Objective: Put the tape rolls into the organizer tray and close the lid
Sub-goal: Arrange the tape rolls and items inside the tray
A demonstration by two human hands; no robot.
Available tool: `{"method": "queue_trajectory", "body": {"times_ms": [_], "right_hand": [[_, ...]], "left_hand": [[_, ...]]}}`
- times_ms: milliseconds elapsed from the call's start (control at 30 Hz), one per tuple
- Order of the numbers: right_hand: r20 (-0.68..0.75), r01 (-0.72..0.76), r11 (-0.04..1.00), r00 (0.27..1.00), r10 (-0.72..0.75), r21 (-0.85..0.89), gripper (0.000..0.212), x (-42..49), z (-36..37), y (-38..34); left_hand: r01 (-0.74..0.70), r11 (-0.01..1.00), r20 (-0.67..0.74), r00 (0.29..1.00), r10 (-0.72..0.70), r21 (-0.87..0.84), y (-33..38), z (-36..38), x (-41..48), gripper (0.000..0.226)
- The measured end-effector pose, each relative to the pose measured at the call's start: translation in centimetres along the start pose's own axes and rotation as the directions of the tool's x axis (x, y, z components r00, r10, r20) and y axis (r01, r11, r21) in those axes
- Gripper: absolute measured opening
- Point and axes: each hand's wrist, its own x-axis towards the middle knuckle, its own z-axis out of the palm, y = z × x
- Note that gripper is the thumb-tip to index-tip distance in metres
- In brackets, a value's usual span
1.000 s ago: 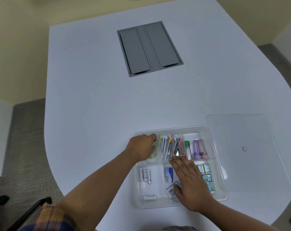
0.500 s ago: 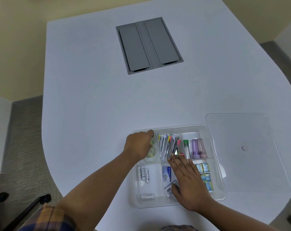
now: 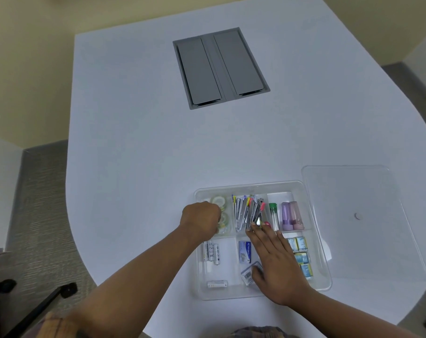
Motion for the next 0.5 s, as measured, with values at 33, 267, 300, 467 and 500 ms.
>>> {"method": "queue_trajectory", "body": {"times_ms": [33,267,300,467,500], "right_hand": [[0.000,-0.002,1.000,1.000,0.002,-0.001,0.088,0.0,0.0,0.0],[0.009,-0.010,1.000,1.000,0.010,-0.001,0.087,0.0,-0.1,0.0],[0.012,-0.011,1.000,1.000,0.011,-0.002,0.087,0.0,-0.1,0.0],[0.018,-0.013,1.000,1.000,0.013,-0.005,0.086,0.0,0.0,0.1],[0.016,-0.014,1.000,1.000,0.014,-0.004,0.086,0.0,0.0,0.1]], "left_hand": [[-0.002,1.000,-0.002,1.000,0.002,0.026,0.0,-0.1,0.0,0.018],[-0.132,0.984,0.024,0.991,0.130,0.118,-0.1,-0.7,0.0,0.029],[-0.154,0.983,0.034,0.988,0.151,0.104,-0.3,-0.8,0.0,0.031],[-0.248,0.968,0.094,0.963,0.252,-0.047,-1.3,-1.1,-0.3,0.023],[-0.237,0.970,0.078,0.967,0.241,-0.047,-1.4,-1.2,-0.3,0.024]]}}
